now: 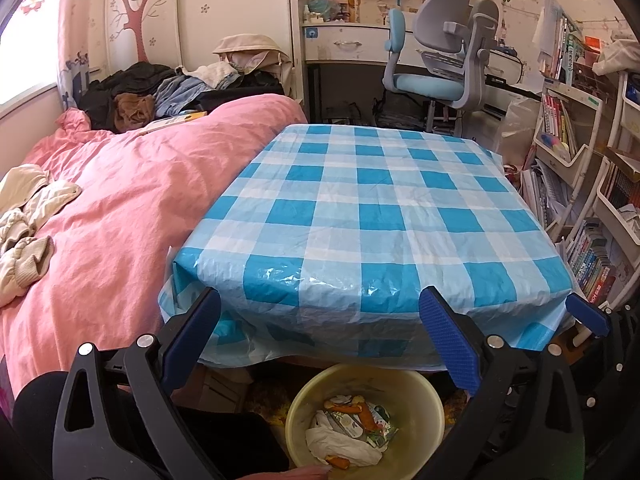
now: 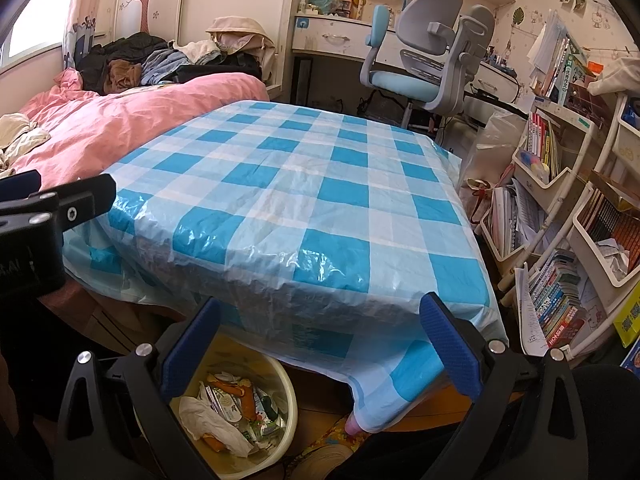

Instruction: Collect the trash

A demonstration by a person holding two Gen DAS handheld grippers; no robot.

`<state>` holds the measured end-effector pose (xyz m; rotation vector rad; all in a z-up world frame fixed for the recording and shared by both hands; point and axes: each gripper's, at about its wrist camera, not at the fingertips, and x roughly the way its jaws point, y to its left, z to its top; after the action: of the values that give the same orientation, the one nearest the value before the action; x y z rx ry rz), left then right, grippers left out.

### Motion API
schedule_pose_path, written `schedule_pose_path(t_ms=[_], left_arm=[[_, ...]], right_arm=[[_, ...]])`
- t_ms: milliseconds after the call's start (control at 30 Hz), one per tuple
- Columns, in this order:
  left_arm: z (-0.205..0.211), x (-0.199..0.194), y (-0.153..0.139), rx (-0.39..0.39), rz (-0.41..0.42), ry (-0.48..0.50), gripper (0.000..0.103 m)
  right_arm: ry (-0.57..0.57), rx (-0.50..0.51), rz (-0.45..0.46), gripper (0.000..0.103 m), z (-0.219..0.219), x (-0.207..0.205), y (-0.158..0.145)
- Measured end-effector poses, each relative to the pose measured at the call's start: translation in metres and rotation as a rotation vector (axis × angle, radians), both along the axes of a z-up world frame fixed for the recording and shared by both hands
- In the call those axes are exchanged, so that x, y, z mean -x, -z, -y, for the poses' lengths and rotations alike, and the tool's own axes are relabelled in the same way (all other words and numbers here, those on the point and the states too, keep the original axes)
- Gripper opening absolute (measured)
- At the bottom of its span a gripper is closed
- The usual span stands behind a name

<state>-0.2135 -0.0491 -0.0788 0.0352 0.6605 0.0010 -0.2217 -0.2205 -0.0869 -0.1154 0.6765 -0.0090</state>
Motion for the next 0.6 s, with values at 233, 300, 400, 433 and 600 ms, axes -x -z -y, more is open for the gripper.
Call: schedule_pose_path(t_ms=[233,300,400,433,600], left_arm=[[0.0,0.0,0.0,0.0,0.0,0.002,0.096],[0.0,0.0,0.0,-0.002,0.0,0.002,0.096],[0.0,-0.001,0.0,-0.002,0.0,0.002,0.096],[0.0,-0.001,0.0,0.0,0.0,0.001,0.096],[0.0,-0.001,0.0,0.002,-0.002,0.001,0.096]], right_arm=[[-0.001,-0.001,0.001,0.095,0.003,0.002,0.001],[-0.003,-0.003,0.001,0.095,0.008,0.004,0.001],[-0.006,-0.006,0.001,0.095,0.014,0.005,0.003],[-0.006,-0.007,0.001,0.095,0.018,0.006,0.003],[-0.01,-0.013,-0.001,0.095,0.031,0.013,0.005]])
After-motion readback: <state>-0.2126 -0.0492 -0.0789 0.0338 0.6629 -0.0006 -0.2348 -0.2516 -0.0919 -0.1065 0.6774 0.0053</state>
